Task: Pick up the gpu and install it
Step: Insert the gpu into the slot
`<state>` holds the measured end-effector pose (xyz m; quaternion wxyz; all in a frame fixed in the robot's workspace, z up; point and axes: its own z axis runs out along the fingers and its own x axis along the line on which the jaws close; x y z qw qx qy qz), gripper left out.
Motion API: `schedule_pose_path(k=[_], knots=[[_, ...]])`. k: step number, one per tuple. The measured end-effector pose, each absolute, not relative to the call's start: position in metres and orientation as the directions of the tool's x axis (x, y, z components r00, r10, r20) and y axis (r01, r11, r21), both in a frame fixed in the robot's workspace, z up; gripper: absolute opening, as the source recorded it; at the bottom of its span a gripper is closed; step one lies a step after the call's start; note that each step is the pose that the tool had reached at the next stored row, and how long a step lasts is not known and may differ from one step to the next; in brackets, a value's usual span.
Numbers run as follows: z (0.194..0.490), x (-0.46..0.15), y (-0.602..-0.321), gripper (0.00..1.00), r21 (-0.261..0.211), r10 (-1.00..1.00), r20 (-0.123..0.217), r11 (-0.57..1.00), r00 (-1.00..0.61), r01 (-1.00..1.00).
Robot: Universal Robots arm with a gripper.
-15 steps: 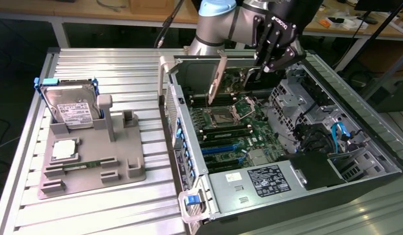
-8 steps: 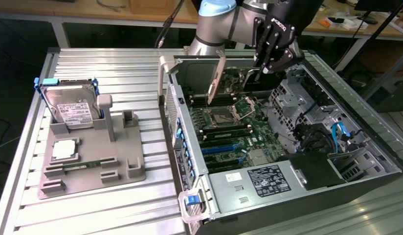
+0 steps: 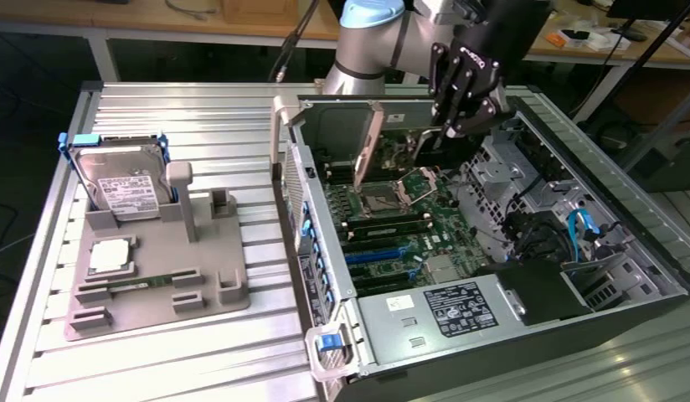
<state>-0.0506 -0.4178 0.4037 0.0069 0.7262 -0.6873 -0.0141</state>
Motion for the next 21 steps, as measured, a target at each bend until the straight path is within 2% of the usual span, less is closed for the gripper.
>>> schedule_pose_path(k=[21], knots=[[0.383,-0.05,-0.433,0.27,0.027,-0.999,-0.011,-0.039,0.038,-0.999]])
